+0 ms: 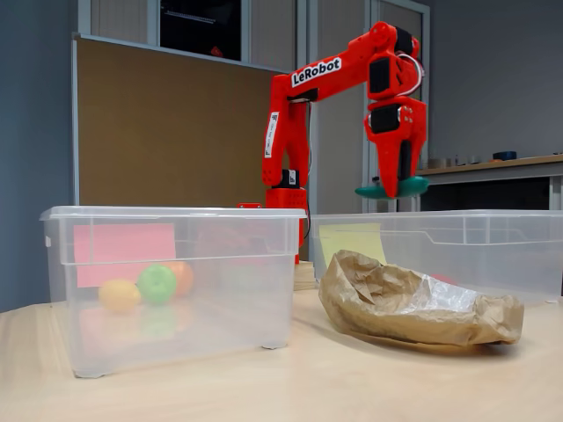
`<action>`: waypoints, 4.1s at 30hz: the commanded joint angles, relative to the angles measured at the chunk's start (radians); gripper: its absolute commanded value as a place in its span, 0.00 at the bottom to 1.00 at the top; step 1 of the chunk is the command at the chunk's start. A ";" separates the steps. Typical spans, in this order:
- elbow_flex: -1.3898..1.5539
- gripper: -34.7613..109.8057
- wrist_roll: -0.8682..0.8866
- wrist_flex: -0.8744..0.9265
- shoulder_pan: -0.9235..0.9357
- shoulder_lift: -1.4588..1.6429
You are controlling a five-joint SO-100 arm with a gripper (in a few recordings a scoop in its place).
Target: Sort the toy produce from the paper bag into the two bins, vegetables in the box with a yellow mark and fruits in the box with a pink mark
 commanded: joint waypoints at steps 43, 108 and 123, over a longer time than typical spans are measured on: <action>0.796 0.36 0.946 -0.856 -0.641 0.103; 1.474 0.26 -0.805 -1.273 0.402 0.923; 1.641 0.24 -1.028 -0.871 0.422 1.509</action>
